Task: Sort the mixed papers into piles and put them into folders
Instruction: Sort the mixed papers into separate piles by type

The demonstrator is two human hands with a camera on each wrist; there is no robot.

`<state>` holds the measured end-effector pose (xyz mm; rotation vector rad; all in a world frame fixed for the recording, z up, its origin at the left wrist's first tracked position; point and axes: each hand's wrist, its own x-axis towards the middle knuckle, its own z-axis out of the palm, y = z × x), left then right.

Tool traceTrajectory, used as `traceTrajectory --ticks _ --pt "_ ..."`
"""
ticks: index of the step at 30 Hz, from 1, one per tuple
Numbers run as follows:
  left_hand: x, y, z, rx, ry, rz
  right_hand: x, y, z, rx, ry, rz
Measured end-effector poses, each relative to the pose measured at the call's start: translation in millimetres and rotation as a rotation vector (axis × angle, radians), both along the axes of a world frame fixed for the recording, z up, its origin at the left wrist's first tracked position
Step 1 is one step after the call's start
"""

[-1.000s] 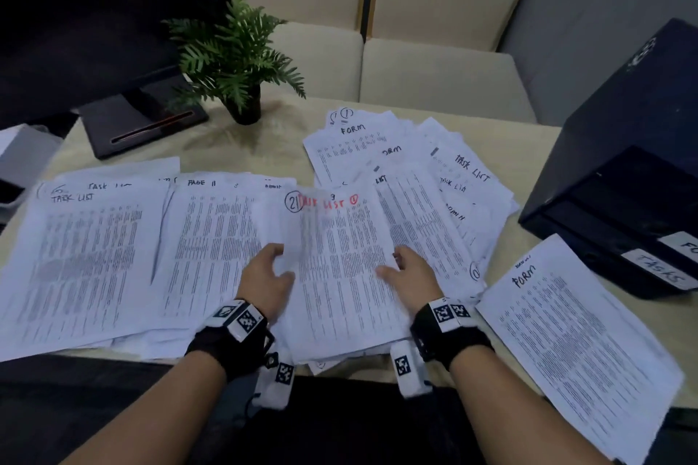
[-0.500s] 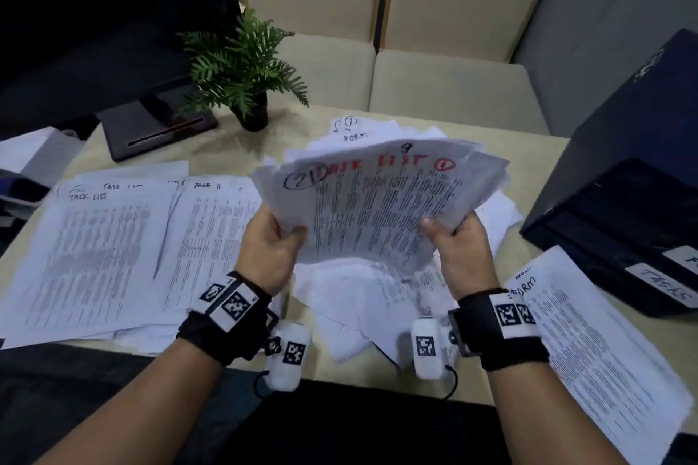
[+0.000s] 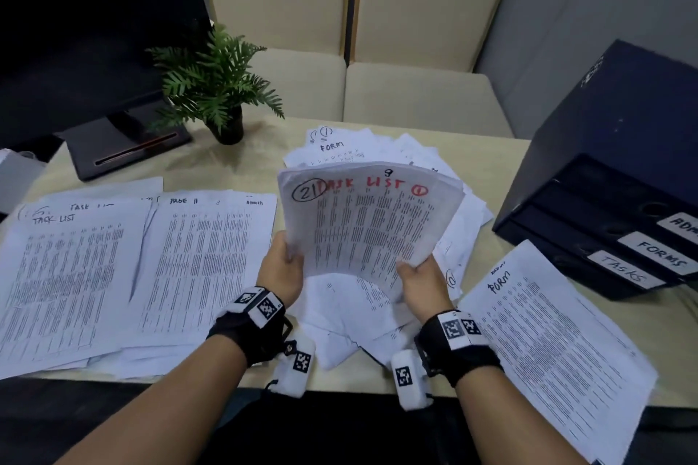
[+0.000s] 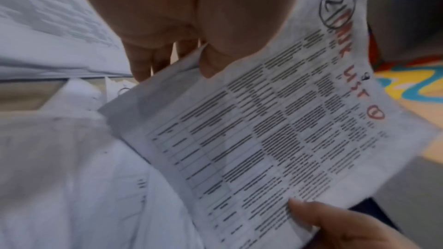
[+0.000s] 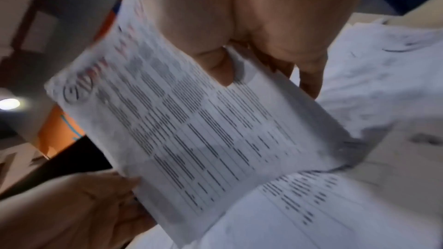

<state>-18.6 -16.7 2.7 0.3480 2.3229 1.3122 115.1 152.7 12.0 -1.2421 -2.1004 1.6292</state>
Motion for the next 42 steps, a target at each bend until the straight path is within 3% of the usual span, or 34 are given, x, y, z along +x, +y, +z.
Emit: traceTrajectory --ticks 6,13,24,31,35,38,42 --pt "-7.7 -24.5 4.2 0.058 0.030 0.142 -13.0 -12.7 10.6 0.042 0.055 0.002" --pt "-42.2 -90.5 -7.4 -0.014 -0.045 0.147 -53.2 -66.4 6.0 -0.087 -0.015 0.144" --pt "-146.8 -296.6 -26.3 -0.160 -0.052 0.348 -193.1 -242.3 -28.5 -0.097 -0.214 0.507" --pt "-190.6 -376.6 -31.8 -0.226 -0.053 0.496 -256.5 -322.4 -42.0 0.003 -0.342 0.639" --pt "-199.5 -391.2 -38.4 -0.328 -0.087 0.477 -259.9 -344.7 -44.7 0.092 -0.429 0.680" --pt "-197.2 -376.1 -29.7 -0.526 0.037 0.346 -253.4 -336.3 -34.9 0.147 -0.402 0.617" --pt "-189.9 -318.8 -6.4 -0.386 0.140 0.121 -238.4 -295.9 -19.1 0.148 -0.372 0.532"
